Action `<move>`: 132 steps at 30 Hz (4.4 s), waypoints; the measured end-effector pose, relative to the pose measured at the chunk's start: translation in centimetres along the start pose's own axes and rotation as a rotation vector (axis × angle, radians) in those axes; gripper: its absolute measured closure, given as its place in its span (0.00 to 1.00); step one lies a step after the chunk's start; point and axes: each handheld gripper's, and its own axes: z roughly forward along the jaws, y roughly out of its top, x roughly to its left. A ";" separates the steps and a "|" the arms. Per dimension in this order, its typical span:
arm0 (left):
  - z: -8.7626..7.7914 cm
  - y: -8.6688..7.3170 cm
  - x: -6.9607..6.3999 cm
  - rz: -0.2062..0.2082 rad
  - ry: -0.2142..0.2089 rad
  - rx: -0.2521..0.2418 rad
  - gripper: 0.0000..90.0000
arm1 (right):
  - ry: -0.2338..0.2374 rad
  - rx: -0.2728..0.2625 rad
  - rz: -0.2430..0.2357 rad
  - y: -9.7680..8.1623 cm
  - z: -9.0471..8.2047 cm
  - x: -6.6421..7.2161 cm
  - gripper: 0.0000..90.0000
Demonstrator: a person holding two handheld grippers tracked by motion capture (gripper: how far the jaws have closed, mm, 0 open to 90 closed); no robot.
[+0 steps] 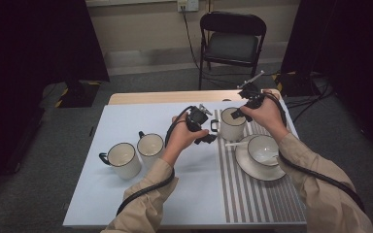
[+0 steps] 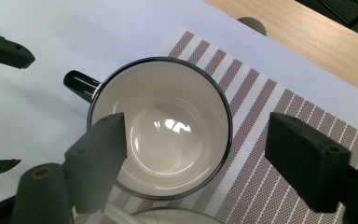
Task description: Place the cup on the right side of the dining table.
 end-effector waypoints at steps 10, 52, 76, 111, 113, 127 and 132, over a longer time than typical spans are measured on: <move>-0.9 -0.2 -0.7 0.011 -0.024 0.007 0.19 | 0.019 0.002 -0.013 -0.2 -1.1 0.7 0.18; -2.0 -2.3 -2.5 0.048 -0.073 0.024 0.20 | 0.060 0.011 -0.070 -2.3 -2.0 3.5 0.18; -3.0 -3.6 -3.3 0.045 -0.085 0.018 0.20 | 0.088 0.021 -0.130 -2.9 -1.9 6.0 0.18; -3.7 -6.6 -4.3 0.030 -0.114 0.029 0.20 | 0.149 0.021 -0.194 -4.7 -1.5 8.3 0.18; -3.8 -6.7 -4.4 0.034 -0.115 0.026 0.20 | 0.152 0.021 -0.197 -4.7 -1.5 8.5 0.18; -4.0 -7.7 -5.0 0.043 -0.123 0.027 0.20 | 0.179 0.037 -0.222 -5.4 -0.8 9.4 0.18; -4.2 -7.9 -5.4 0.049 -0.125 0.020 0.20 | 0.181 0.040 -0.229 -5.7 -0.9 9.6 0.18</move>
